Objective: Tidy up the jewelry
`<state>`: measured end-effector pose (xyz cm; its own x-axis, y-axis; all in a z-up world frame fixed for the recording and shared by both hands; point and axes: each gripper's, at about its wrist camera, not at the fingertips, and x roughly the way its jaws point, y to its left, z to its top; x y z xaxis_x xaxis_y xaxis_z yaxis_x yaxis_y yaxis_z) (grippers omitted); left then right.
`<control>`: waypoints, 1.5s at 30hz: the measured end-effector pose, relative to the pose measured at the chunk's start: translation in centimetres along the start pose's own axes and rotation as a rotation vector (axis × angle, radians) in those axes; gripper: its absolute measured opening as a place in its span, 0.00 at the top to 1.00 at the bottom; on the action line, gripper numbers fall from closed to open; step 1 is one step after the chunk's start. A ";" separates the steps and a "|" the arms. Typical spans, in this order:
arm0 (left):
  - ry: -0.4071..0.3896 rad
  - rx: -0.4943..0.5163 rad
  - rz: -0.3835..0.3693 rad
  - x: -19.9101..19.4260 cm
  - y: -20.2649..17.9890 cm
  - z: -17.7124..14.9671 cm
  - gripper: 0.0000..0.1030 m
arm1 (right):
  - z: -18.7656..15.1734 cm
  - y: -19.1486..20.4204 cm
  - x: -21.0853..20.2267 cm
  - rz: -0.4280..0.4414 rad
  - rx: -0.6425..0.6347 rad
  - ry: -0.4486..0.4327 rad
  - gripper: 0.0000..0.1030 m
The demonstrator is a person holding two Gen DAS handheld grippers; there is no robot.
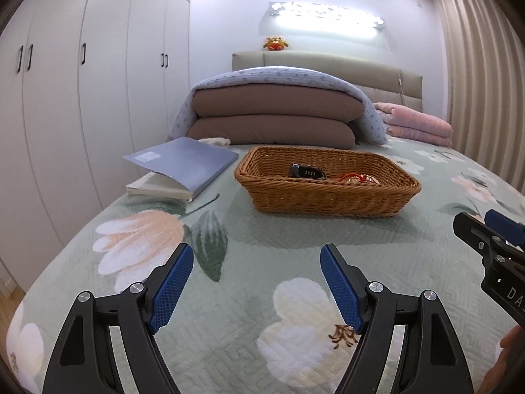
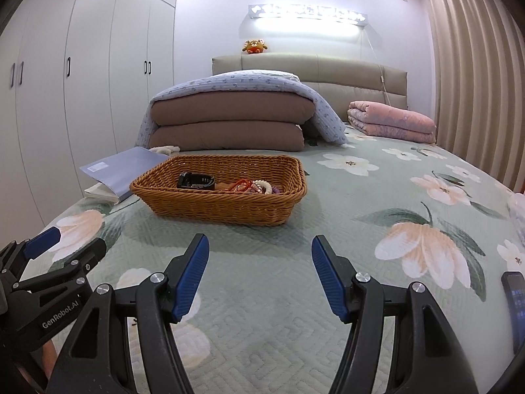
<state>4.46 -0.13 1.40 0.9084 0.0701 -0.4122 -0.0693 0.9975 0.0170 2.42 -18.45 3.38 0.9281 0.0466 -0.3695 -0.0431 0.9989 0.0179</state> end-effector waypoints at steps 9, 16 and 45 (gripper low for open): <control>-0.003 0.023 -0.002 -0.1 -0.6 -0.1 0.22 | 0.0 -0.5 0.3 0.008 0.022 0.012 0.34; -0.002 0.020 -0.009 -0.2 -0.6 -0.1 0.22 | -0.1 -0.7 0.6 0.021 0.026 0.029 0.34; 0.004 0.030 -0.008 -0.1 -0.8 -0.1 0.22 | -0.2 -0.4 0.6 0.028 0.023 0.032 0.33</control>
<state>4.39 -0.97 1.30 0.9071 0.0621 -0.4164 -0.0496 0.9979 0.0409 2.88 -18.87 2.93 0.9142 0.0746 -0.3983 -0.0598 0.9970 0.0493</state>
